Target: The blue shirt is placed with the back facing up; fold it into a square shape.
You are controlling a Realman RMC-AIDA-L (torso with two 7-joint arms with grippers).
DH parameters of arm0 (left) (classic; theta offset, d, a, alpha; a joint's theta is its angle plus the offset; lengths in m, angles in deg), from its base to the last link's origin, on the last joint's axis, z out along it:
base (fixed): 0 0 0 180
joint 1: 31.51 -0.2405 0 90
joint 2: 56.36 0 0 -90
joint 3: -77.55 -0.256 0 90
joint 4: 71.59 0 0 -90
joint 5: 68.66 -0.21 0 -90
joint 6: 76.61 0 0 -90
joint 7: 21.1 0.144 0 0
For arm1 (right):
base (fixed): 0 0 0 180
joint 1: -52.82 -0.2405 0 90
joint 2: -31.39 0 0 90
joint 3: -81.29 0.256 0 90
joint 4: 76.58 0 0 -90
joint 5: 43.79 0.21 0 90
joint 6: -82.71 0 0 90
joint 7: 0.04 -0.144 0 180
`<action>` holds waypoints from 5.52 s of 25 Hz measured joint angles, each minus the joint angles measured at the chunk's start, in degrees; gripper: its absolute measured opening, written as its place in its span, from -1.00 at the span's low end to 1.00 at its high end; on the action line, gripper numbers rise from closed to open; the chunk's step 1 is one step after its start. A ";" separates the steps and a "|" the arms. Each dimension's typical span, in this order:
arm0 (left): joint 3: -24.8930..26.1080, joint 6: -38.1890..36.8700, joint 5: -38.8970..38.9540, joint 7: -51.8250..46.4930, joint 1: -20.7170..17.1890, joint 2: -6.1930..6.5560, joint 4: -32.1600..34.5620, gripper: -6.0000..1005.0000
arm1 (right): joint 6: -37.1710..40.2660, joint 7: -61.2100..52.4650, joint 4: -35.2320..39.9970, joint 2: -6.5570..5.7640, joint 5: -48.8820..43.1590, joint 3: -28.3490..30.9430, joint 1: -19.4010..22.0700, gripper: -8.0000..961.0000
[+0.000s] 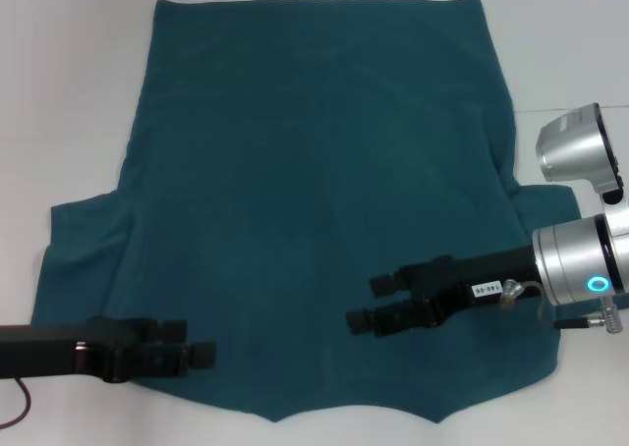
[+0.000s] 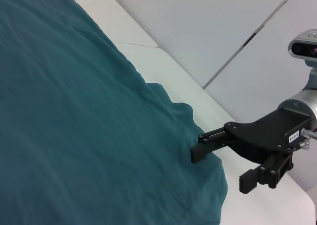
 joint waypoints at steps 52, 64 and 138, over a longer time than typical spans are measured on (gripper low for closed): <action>2.02 8.29 1.41 -17.52 0.80 0.67 -0.45 0.74 | -0.82 -12.93 0.72 -2.25 0.34 2.63 -2.35 0.87; 14.72 15.71 1.70 -29.20 1.52 3.24 -5.74 0.74 | -4.67 -25.54 0.05 -5.54 -0.10 5.08 -3.68 0.86; 1.20 46.97 0.99 -26.85 4.40 3.03 -14.91 -0.79 | -11.36 -31.39 -3.04 -7.68 -2.86 5.10 -6.82 0.81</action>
